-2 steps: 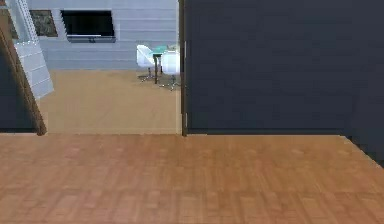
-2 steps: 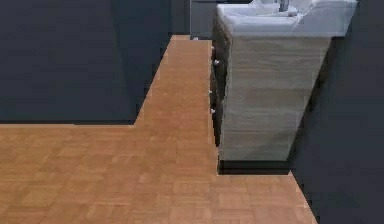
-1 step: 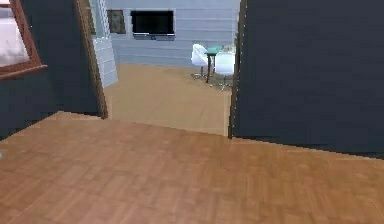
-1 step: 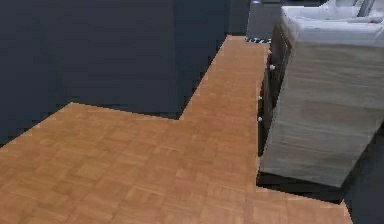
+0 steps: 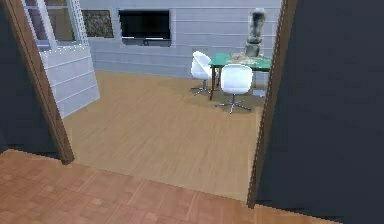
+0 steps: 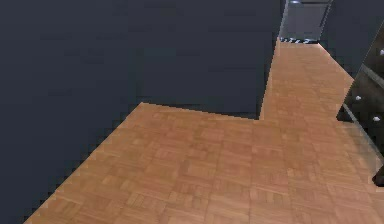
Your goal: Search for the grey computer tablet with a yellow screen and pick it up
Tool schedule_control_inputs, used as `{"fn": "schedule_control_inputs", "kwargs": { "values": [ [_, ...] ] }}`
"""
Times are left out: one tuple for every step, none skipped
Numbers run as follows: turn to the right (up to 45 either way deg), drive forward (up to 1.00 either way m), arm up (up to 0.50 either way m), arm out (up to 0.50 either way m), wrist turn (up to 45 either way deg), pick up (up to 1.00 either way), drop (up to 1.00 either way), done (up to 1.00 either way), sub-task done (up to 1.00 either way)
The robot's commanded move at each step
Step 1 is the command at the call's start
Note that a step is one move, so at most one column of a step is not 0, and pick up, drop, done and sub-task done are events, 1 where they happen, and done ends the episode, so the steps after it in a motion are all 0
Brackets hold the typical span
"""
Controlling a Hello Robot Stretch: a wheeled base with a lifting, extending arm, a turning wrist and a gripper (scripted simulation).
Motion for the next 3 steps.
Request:
{"fn": "schedule_control_inputs", "kwargs": {
  "values": [
    [-3.0, 0.00, 0.00, 0.00, 0.0, 0.00, 0.00, 0.00, 0.00],
    [0.0, 1.00, 0.00, 0.00, 0.0, 0.00, 0.00, 0.00, 0.00],
    [-12.0, 0.00, 0.00, 0.00, 0.0, 0.00, 0.00, 0.00, 0.00]
  ]
}}
